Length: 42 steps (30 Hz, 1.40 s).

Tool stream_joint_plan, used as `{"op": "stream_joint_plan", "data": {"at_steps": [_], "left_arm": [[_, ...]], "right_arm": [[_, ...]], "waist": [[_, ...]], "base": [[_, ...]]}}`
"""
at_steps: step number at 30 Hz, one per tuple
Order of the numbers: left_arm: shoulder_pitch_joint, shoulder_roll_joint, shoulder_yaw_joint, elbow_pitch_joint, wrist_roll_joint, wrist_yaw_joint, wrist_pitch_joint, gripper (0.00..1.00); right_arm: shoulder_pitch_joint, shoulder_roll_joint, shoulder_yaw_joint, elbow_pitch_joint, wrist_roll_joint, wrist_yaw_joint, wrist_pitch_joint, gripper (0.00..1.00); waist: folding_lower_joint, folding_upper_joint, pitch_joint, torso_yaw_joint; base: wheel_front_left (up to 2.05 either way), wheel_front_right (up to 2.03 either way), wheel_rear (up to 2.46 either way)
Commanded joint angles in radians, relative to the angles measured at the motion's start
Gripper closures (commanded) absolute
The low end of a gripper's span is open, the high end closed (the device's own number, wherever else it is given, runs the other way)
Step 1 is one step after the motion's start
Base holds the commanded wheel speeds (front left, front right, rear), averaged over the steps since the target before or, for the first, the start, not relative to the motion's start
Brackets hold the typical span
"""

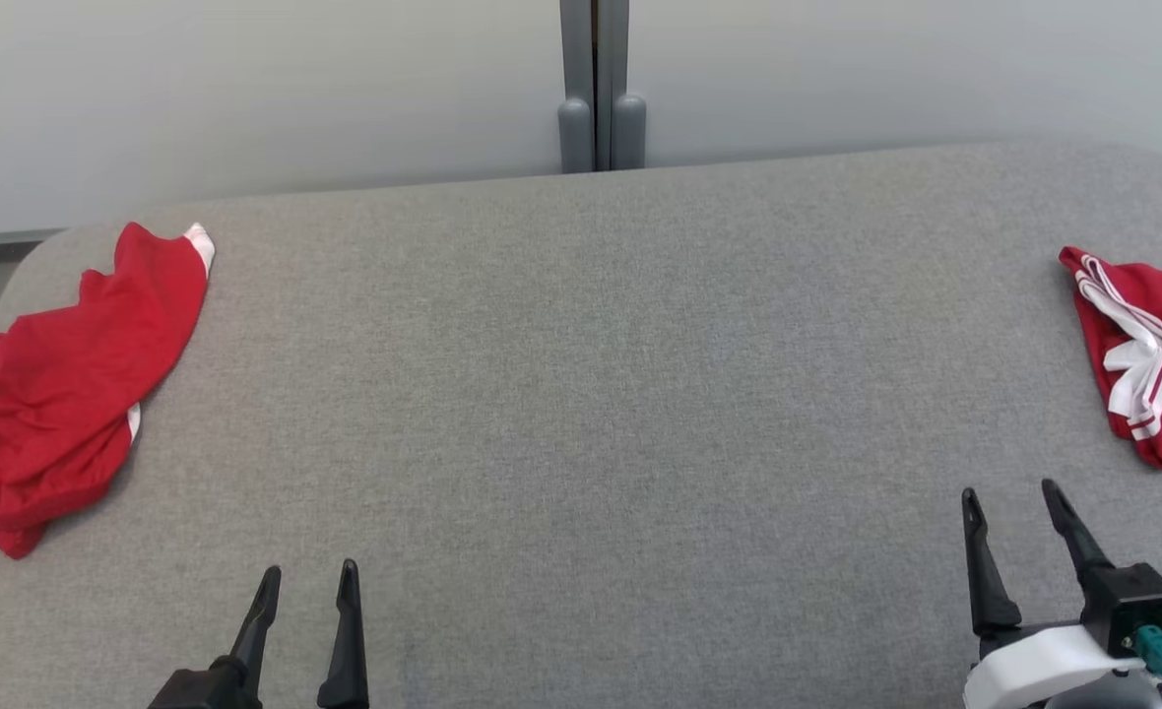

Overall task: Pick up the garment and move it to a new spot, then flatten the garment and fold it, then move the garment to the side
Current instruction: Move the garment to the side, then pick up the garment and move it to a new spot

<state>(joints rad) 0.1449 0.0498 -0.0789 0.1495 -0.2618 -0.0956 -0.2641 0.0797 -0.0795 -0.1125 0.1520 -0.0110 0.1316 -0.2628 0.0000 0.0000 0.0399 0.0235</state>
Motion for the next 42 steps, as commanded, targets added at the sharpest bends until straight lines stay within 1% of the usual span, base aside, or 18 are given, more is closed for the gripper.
{"op": "stream_joint_plan", "data": {"at_steps": [1, 12, 16, 19, 21, 25, 32, 36, 38, 42], "left_arm": [[0.013, 0.002, 0.003, 0.001, 0.005, 0.001, 0.0, 0.0], [0.013, 0.002, 0.001, 0.002, 0.012, -0.005, 0.0, 0.0], [0.011, 0.002, 0.003, 0.004, 0.015, -0.008, 0.0, 0.0], [0.006, 0.002, 0.006, 0.002, 0.019, -0.01, 0.0, 0.0], [0.003, 0.002, 0.006, 0.0, 0.022, -0.009, 0.0, 0.0], [0.002, 0.002, 0.007, -0.001, 0.026, -0.009, 0.0, 0.0], [0.035, 0.002, 0.026, 0.003, 0.035, -0.009, 0.0, 0.0], [0.06, 0.002, 0.051, -0.003, 0.039, -0.008, 0.0, 0.0], [0.071, 0.002, 0.069, -0.005, 0.037, -0.01, 0.0, 0.0], [0.09, 0.002, 0.095, -0.025, 0.029, -0.014, 0.0, 0.0]], "right_arm": [[0.02, 0.003, 0.008, 0.01, -0.004, -0.002, -0.003, 0.0], [0.03, 0.023, 0.035, 0.018, -0.008, -0.002, -0.003, 0.0], [0.03, 0.025, 0.047, 0.016, -0.006, -0.002, -0.003, 0.0], [0.02, 0.026, 0.062, 0.015, -0.004, -0.002, -0.003, 0.0], [0.013, 0.027, 0.072, 0.012, 0.001, -0.002, -0.003, 0.0], [0.017, 0.028, 0.077, 0.011, 0.009, -0.002, -0.003, 0.0], [0.033, 0.028, 0.09, 0.018, 0.037, -0.002, -0.003, 0.0], [0.029, 0.028, 0.111, 0.025, 0.052, -0.002, -0.003, 0.0], [0.022, 0.028, 0.12, 0.027, 0.057, -0.002, -0.003, 0.0], [0.003, 0.028, 0.137, 0.033, 0.061, -0.002, -0.003, 0.0]], "waist": [[0.0, 0.0, -0.036, 0.019], [0.0, 0.0, -0.048, 0.014], [0.0, 0.0, -0.049, 0.024], [0.0, 0.0, -0.048, 0.046], [0.0, 0.0, -0.052, 0.07], [0.0, 0.0, -0.062, 0.147], [0.0, 0.0, -0.086, 0.337], [0.0, 0.0, -0.096, 0.427], [0.0, 0.0, -0.097, 0.455], [0.0, 0.0, -0.089, 0.464]], "base": [[0.0, 0.0, 0.0], [0.0, 0.0, 0.0], [0.0, 0.0, 0.0], [0.0, 0.0, 0.0], [0.0, 0.0, 0.0], [0.0, 0.0, 0.0], [0.0, 0.0, 0.0], [0.0, 0.0, 0.0], [0.0, 0.0, 0.0], [0.0, 0.0, 0.0]]}}
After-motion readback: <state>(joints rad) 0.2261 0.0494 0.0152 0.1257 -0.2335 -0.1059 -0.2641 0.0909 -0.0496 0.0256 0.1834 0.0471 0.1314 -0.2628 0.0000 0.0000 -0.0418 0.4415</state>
